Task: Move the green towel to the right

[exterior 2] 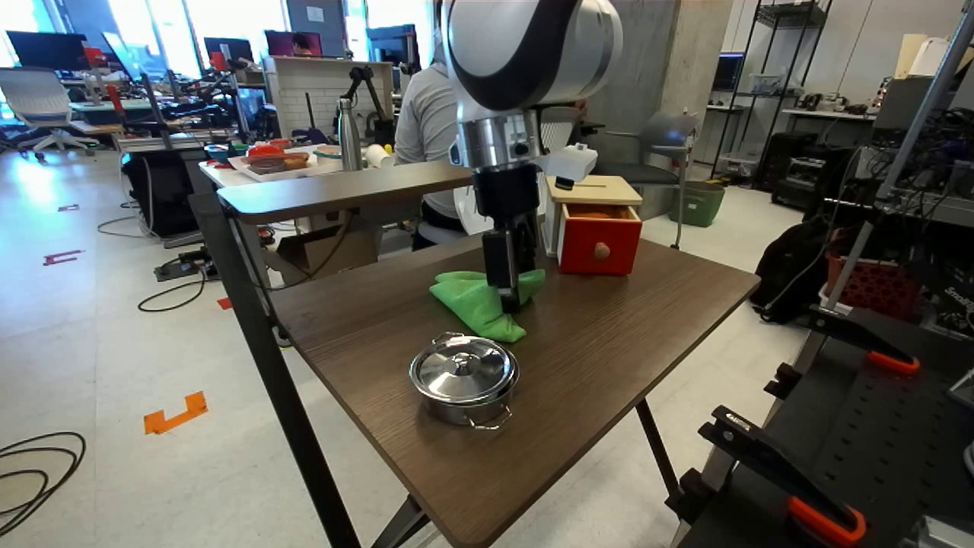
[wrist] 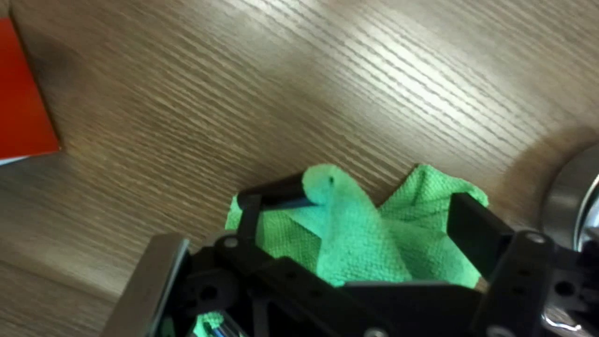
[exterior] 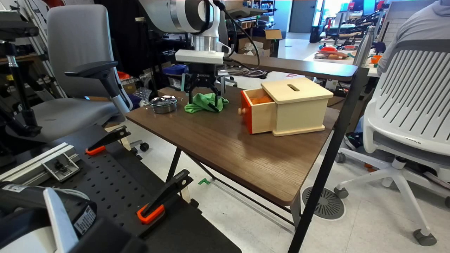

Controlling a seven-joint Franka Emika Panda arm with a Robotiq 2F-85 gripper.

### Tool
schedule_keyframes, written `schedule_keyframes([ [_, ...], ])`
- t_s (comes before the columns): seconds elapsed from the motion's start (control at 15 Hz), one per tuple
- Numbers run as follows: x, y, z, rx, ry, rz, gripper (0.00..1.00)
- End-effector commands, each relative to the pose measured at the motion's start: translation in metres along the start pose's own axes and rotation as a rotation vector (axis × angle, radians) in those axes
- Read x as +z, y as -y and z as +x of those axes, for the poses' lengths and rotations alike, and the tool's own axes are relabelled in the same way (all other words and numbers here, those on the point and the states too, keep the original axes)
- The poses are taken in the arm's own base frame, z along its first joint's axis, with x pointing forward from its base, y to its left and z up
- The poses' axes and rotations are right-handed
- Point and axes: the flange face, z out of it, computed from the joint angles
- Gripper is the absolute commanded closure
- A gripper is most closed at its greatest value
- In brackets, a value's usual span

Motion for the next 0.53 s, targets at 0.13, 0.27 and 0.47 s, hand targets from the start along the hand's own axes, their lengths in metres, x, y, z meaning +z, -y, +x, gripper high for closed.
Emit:
schedule_keyframes([
  [0.13, -0.005, -0.002, -0.015, 0.001, 0.018, -0.001, 0.0],
  [0.27, -0.011, 0.006, -0.014, -0.016, -0.01, -0.023, 0.0],
  [0.47, -0.027, 0.023, -0.021, -0.045, -0.056, -0.021, 0.0],
])
